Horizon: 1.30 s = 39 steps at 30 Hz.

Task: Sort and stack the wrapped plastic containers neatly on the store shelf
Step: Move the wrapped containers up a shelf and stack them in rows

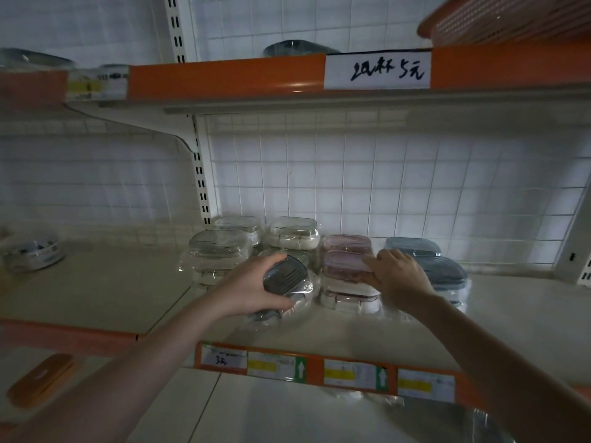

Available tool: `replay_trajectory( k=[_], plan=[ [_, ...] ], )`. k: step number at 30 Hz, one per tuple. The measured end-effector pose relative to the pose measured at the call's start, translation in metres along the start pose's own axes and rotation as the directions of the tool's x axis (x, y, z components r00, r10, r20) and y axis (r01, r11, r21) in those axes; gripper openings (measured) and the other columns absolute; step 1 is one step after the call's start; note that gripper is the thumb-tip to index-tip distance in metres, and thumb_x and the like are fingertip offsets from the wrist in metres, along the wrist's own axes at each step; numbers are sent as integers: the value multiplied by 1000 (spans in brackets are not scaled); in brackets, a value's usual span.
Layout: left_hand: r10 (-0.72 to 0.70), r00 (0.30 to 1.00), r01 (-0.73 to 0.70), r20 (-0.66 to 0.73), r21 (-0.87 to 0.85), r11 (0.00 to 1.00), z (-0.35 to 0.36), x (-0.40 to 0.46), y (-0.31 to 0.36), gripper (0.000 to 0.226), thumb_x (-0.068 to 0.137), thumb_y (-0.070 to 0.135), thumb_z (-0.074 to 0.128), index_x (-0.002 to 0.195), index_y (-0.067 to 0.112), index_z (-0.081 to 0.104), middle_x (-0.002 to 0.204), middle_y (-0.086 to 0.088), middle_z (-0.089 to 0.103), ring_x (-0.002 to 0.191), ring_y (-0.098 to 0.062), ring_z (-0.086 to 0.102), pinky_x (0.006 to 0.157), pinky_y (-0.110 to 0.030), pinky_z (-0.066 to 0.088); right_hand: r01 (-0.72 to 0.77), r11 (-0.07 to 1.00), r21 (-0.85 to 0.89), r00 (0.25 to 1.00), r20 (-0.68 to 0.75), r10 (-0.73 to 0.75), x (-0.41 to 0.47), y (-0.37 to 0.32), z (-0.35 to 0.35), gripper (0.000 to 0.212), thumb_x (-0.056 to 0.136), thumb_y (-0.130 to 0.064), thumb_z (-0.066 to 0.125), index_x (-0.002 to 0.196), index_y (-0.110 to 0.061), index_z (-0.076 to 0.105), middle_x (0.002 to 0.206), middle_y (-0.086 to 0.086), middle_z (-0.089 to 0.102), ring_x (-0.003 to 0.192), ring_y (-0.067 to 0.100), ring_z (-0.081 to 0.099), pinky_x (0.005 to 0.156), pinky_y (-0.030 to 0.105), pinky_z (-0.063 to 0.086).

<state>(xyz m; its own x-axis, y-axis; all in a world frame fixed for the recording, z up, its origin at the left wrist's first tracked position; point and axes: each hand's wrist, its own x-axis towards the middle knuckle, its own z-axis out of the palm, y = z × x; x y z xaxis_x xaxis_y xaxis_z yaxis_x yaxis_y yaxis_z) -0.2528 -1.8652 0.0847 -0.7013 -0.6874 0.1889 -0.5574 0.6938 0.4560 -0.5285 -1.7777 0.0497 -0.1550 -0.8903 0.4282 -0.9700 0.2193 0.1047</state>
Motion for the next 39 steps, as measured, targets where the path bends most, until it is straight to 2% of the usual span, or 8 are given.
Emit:
replay_trajectory(
  k=[3, 6, 9, 13, 18, 26, 32, 39],
  plan=[
    [41, 999, -41, 1, -11, 999, -3, 2, 3, 91, 71, 43, 79, 147, 31, 29, 145, 6, 37, 127, -11, 39, 102, -27, 36, -60, 998, 15, 997, -56, 61, -11, 7, -9, 37, 94, -44, 46, 123, -22, 56, 114, 4, 58, 110, 22, 50, 94, 34, 37],
    [80, 997, -80, 14, -2, 997, -4, 7, 7, 92, 71, 45, 78, 146, 32, 28, 146, 6, 36, 128, -11, 38, 101, -28, 36, -176, 982, 61, 976, -120, 182, -25, 21, -19, 32, 94, -40, 48, 114, -20, 63, 111, 6, 60, 106, 25, 52, 91, 36, 37],
    [124, 992, -124, 32, 1, 992, -3, 15, 15, 89, 71, 48, 77, 145, 35, 29, 144, 5, 37, 126, -12, 40, 98, -27, 37, -281, 959, 21, 950, -134, 281, -45, 37, -28, 31, 93, -36, 49, 116, -18, 63, 111, 8, 61, 103, 27, 54, 86, 36, 38],
    [162, 986, -163, 36, 26, 986, 1, 31, 34, 92, 65, 59, 75, 142, 42, 29, 142, 4, 35, 127, -14, 39, 104, -36, 37, -409, 912, 39, 902, -137, 410, -75, 59, -38, 33, 93, -34, 50, 118, -16, 61, 110, 11, 62, 104, 30, 54, 86, 38, 40],
    [226, 974, -226, 26, -10, 974, 14, 62, 77, 85, 71, 44, 78, 142, 36, 33, 132, 0, 38, 123, -15, 39, 92, -21, 29, -471, 882, 19, 878, -90, 470, -105, 98, -41, 41, 94, -42, 47, 126, -17, 55, 119, 9, 60, 111, 27, 53, 92, 38, 41],
    [280, 953, -274, 113, -66, 959, 51, 137, 153, 83, 69, 37, 82, 140, 30, 39, 131, 6, 46, 119, -10, 45, 94, -21, 35, -453, 891, 43, 888, -63, 455, -119, 179, -31, 41, 91, -40, 53, 127, -20, 55, 122, 7, 60, 113, 28, 53, 91, 37, 41],
    [257, 953, -262, 160, 6, 965, 70, 191, 187, 81, 71, 29, 83, 140, 27, 41, 137, 3, 45, 121, -11, 44, 94, -17, 33, -412, 910, 40, 911, 2, 412, -111, 239, -18, 41, 92, -44, 51, 128, -26, 54, 125, 2, 59, 117, 25, 53, 93, 33, 39],
    [195, 948, -225, 251, 98, 969, 82, 242, 187, 83, 73, 25, 82, 143, 23, 37, 146, 1, 38, 131, -13, 37, 109, -23, 29, -395, 918, 45, 919, 39, 393, -95, 271, 3, 41, 92, -46, 49, 128, -27, 53, 126, 1, 58, 119, 24, 51, 90, 32, 38]
  ],
)
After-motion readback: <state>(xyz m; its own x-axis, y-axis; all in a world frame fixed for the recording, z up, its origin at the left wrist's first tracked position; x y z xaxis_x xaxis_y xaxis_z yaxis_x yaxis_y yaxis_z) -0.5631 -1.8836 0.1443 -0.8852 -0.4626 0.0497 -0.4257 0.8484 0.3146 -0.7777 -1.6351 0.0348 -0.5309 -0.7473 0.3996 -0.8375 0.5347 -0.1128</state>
